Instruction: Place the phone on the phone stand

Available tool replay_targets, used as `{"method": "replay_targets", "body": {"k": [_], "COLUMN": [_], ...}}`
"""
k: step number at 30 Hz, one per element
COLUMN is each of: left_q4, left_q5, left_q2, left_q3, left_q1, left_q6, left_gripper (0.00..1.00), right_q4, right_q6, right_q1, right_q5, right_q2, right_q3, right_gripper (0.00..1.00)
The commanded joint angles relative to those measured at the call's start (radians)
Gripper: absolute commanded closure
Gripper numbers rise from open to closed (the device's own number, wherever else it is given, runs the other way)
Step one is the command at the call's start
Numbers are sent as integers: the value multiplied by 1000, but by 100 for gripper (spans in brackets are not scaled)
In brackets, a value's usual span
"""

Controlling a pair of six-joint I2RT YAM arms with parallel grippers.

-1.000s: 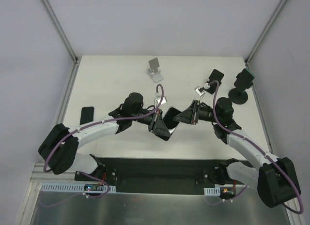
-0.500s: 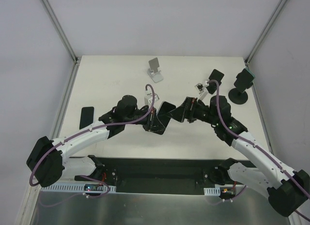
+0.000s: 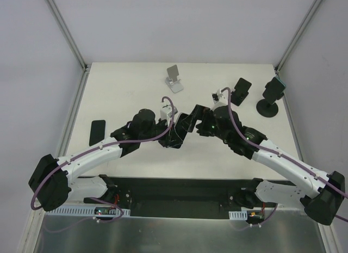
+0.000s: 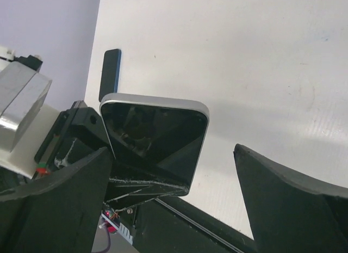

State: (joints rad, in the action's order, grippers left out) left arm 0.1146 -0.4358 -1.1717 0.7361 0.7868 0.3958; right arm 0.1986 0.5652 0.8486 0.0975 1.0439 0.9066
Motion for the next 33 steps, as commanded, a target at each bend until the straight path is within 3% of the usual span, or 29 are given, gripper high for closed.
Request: {"method": "replay_targets", "body": {"k": [1, 14, 21, 23, 31, 33], "left_q4": [50, 51, 57, 59, 63, 63], "left_q5": [22, 26, 26, 28, 31, 32], "left_q2": [27, 12, 20, 20, 23, 26], "left_q3": [14, 17, 25, 28, 23, 23], "left_q1": [14, 14, 14, 14, 14, 14], "left_q6": [-37, -51, -51, -51, -52, -55], "left_gripper": [100, 100, 100, 100, 100, 100], "right_q4": [7, -140, -85, -85, -60, -62], "right_q6": [33, 38, 87, 91, 93, 87], "right_q1": [17, 46, 60, 63, 89, 89], "right_q5": [93, 47, 73, 94, 136, 143], "right_q2": [60, 64, 125, 134, 185, 189], "right_q3": [69, 29, 52, 54, 83, 84], "right_gripper": [4, 4, 0, 9, 16, 26]}}
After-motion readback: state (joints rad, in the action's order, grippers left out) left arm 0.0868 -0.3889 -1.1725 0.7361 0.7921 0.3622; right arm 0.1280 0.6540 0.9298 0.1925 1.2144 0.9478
